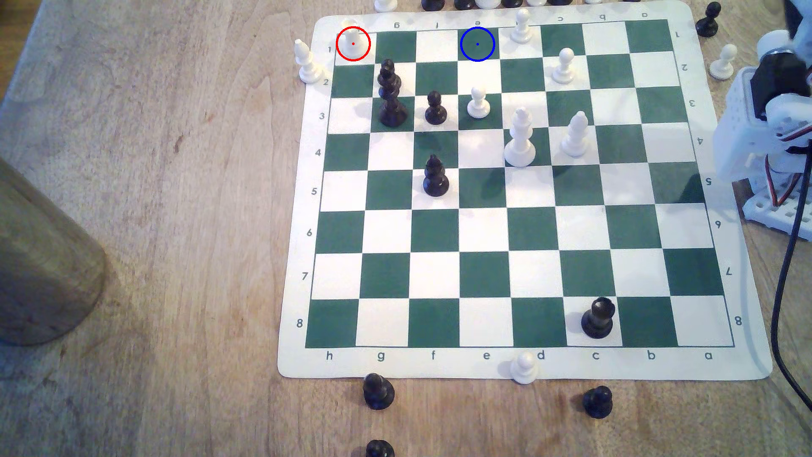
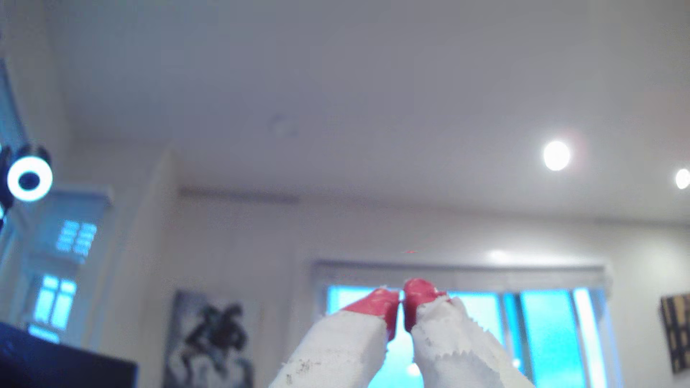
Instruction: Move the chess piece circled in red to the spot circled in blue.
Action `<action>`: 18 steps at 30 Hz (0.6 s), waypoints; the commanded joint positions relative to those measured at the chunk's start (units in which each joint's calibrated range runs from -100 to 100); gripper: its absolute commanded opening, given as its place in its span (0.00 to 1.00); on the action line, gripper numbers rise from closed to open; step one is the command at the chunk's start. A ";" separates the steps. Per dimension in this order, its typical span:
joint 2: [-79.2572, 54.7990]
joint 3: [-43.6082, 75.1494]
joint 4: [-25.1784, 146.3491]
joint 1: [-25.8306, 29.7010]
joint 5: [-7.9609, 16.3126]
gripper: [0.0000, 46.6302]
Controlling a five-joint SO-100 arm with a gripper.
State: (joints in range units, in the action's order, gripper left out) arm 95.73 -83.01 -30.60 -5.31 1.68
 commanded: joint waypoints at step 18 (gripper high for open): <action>-22.81 30.24 65.90 -9.20 -2.34 0.00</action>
State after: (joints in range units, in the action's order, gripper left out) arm 86.26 -62.49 30.68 -15.78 -0.37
